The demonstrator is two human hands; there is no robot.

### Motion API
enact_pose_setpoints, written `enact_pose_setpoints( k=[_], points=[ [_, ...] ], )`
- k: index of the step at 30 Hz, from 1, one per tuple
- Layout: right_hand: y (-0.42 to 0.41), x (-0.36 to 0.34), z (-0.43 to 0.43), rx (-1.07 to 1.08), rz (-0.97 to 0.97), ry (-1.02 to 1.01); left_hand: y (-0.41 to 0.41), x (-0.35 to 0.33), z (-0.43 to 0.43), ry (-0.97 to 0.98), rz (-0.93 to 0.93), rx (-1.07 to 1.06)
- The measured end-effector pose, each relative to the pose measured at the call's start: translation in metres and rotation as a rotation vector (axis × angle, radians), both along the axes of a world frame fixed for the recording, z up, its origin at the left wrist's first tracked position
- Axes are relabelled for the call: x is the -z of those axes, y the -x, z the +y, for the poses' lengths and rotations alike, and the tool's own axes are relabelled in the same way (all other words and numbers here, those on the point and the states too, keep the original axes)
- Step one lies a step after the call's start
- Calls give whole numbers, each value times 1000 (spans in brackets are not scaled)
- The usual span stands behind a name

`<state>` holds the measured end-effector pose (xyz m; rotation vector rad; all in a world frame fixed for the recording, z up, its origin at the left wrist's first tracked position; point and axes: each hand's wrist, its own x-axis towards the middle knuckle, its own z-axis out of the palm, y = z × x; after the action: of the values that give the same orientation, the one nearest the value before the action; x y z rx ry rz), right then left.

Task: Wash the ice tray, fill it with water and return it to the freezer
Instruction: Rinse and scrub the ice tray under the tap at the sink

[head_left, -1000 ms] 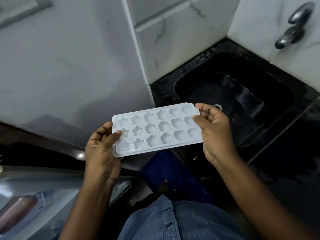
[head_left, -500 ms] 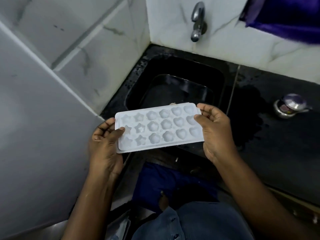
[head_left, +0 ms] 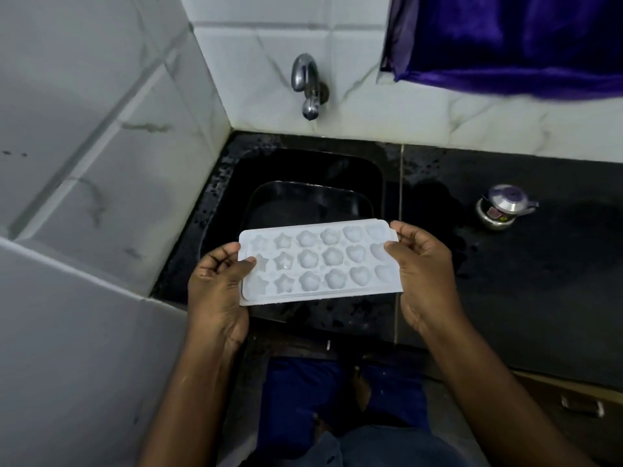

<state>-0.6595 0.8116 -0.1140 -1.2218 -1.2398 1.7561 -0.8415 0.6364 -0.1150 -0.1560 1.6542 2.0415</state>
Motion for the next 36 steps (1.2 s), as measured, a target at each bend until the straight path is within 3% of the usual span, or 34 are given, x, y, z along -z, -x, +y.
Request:
enact_pose_setpoints(
  k=[14,18,29,36],
  points=[
    [19,1,85,35,19,-31,25,-4,88,43,4,44],
    [27,8,100,57,-13,-15,40,1,105,34,-92,39],
    [81,13,121,117,-32,-1,95,-2,137,124,-138,268],
    [112,25,135,57,-93,-109,135,-2,155,116,-164,369]
  ],
)
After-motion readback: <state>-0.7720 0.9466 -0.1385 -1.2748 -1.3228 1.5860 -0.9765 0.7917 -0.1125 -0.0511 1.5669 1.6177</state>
